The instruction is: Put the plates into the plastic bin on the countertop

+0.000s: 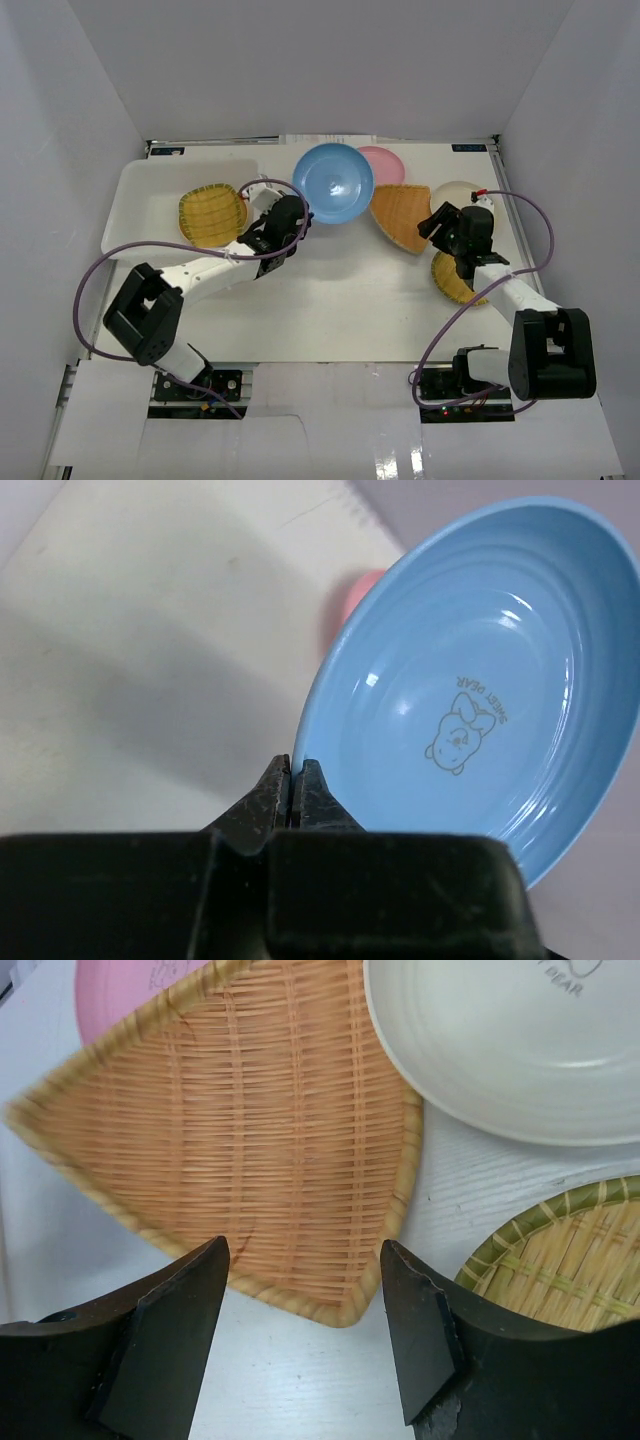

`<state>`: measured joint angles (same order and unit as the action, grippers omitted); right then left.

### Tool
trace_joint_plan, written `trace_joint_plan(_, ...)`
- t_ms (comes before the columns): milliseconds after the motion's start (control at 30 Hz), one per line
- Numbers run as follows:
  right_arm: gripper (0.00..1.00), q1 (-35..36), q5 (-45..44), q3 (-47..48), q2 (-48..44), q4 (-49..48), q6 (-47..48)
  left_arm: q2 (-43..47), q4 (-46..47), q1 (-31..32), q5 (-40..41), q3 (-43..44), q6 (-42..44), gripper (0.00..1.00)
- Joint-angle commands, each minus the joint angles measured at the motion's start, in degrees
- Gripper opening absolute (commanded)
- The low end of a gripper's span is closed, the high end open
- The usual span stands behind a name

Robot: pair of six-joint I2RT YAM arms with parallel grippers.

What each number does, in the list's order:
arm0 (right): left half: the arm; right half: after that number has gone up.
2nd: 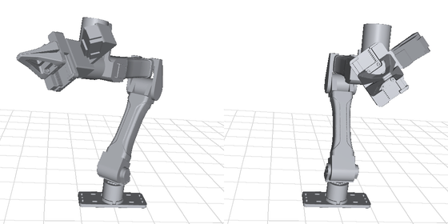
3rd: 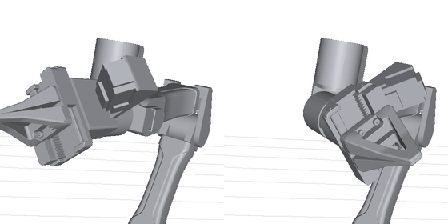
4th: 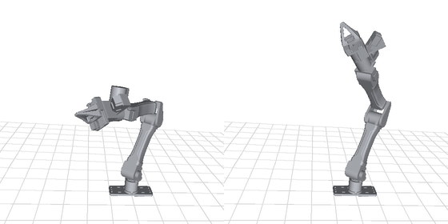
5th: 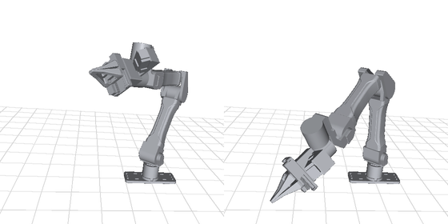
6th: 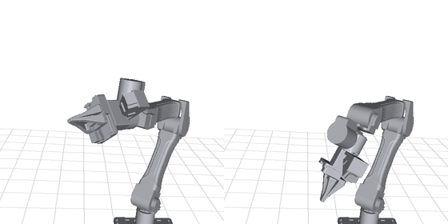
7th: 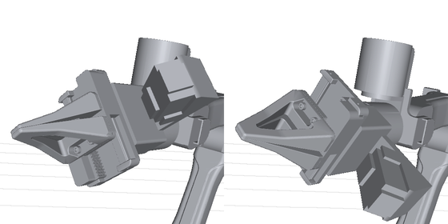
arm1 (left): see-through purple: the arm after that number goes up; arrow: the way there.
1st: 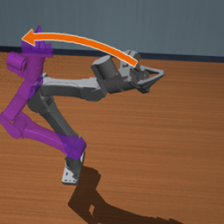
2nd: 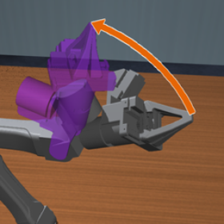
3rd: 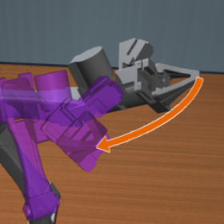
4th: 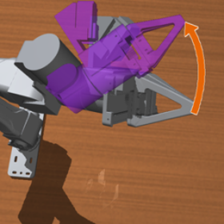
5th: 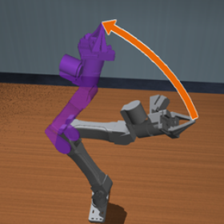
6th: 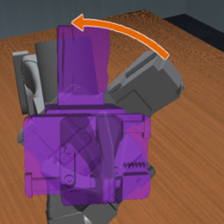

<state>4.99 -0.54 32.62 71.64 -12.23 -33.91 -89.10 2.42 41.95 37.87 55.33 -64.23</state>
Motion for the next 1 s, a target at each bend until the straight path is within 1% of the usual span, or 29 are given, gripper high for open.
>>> trace_joint_plan(0,0.69,0.0,-2.2,-0.3,1.0,-1.0,-0.4,5.7,8.8,0.5,0.2,2.9,5.7,0.0)
trace_joint_plan(200,0.68,0.0,0.4,-1.7,3.9,-3.1,-2.8,6.2,9.6,0.5,-5.0,6.5,8.8,0.0)
trace_joint_plan(267,0.68,-0.1,2.3,-2.3,4.0,-4.2,-3.4,7.7,8.3,0.4,-4.5,7.8,10.4,0.0)
trace_joint_plan(300,0.68,0.0,2.5,-2.3,4.2,-4.4,-3.4,9.7,6.8,0.1,-2.6,8.1,14.2,0.0)
trace_joint_plan(367,0.68,0.0,4.9,-1.5,5.3,-4.8,-3.6,11.9,4.5,-1.6,0.7,8.6,17.6,0.0)
trace_joint_plan(400,0.68,0.0,5.7,-1.2,5.9,-4.9,-3.9,13.3,1.1,-3.4,0.4,8.2,18.0,0.0)
trace_joint_plan(433,0.68,0.0,6.5,-1.2,6.4,-5.2,-4.5,16.2,-0.1,-5.7,-1.8,7.7,17.9,0.0)
trace_joint_plan(467,0.68,0.0,8.1,-1.3,7.5,-5.7,-5.7,17.6,-1.4,-11.1,-3.9,6.0,17.7,0.0)
trace_joint_plan(500,0.68,0.1,9.1,-1.6,8.2,-7.2,-6.5,18.8,-5.9,-14.1,-7.8,5.3,16.6,0.0)
trace_joint_plan(567,0.68,0.1,10.7,-1.8,9.4,-8.0,-7.7,22.0,-9.8,-20.4,-12.7,4.2,16.5,0.0)
trace_joint_plan(600,0.68,0.2,10.9,-2.2,10.2,-8.9,-8.9,22.9,-12.6,-25.6,-16.0,3.0,16.9,0.0)
trace_joint_plan(633,0.68,0.2,11.2,-2.3,10.6,-9.0,-9.2,23.6,-14.1,-27.7,-17.2,2.7,17.5,0.0)
trace_joint_plan(667,0.67,0.2,11.1,-2.3,11.2,-9.0,-9.7,24.8,-15.8,-31.4,-18.3,2.3,17.7,0.0)
trace_joint_plan(700,0.67,0.2,11.0,-2.7,11.3,-9.4,-10.6,25.1,-17.8,-32.9,-19.5,1.4,18.1,0.0)
trace_joint_plan(767,0.66,0.2,12.1,-3.8,11.6,-11.1,-12.0,25.8,-18.8,-36.1,-21.3,-0.2,19.0,0.0)
trace_joint_plan(833,0.66,0.3,13.0,-4.2,12.0,-12.2,-13.7,25.9,-20.3,-38.0,-21.4,-2.7,19.3,0.0)
trace_joint_plan(967,0.66,0.6,15.1,-5.3,12.6,-14.4,-16.0,23.9,-21.1,-44.7,-22.3,-6.7,19.5,0.0)
